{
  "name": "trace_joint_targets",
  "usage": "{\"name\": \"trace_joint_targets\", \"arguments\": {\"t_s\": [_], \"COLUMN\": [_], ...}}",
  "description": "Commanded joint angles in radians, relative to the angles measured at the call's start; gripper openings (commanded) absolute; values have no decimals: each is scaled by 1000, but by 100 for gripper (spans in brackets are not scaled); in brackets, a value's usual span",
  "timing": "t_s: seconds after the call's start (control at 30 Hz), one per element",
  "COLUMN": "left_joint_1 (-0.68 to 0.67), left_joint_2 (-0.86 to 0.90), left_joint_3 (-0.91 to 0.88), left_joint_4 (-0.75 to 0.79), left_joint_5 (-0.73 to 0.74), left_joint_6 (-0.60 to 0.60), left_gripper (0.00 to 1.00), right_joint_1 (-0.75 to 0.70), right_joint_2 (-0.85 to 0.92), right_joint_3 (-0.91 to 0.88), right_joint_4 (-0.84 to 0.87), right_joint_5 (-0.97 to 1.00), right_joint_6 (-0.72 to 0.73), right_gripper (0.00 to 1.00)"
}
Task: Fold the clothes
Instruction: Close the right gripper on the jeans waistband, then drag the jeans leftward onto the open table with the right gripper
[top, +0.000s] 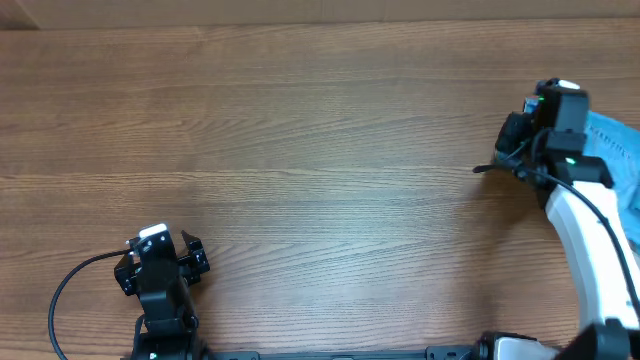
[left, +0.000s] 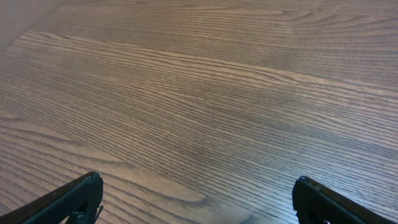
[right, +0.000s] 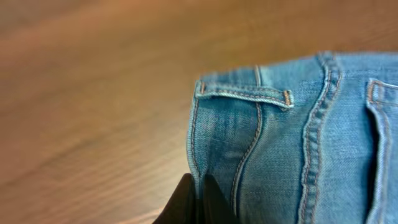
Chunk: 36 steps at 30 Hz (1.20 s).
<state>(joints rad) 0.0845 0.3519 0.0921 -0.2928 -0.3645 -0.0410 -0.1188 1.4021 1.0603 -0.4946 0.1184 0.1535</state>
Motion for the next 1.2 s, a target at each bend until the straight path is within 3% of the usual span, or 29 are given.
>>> {"name": "trace_joint_targets", "arguments": {"t_s": [0.0,0.2,0.37,0.53,0.77,1.17], "left_joint_1": [-2,-2,-2,-2,-2,-2], "left_joint_2": [-3,-3,-3,-3,-3,-3], "left_joint_3": [4,4,4,4,4,4], "left_joint_4": [-13,-13,-13,-13,-13,-13], "left_joint_5": [-19,-19,-19,-19,-19,-19], "left_joint_6": [19,19,19,19,19,19], "left_gripper": [100,100,100,100,100,100], "right_joint_1": [23,188,379,566,770,983], "right_joint_2": [-127,-192,-168,-25,201,231], "right_joint_3": [47,47,47,47,47,47], "right_joint_4": [8,-12,38,158,369,589], "right_joint_5": [-230,-254,-250,-213,-210,-214], "right_joint_6": [37,72,211,377,480,555], "right_gripper": [4,4,4,4,4,4]}}
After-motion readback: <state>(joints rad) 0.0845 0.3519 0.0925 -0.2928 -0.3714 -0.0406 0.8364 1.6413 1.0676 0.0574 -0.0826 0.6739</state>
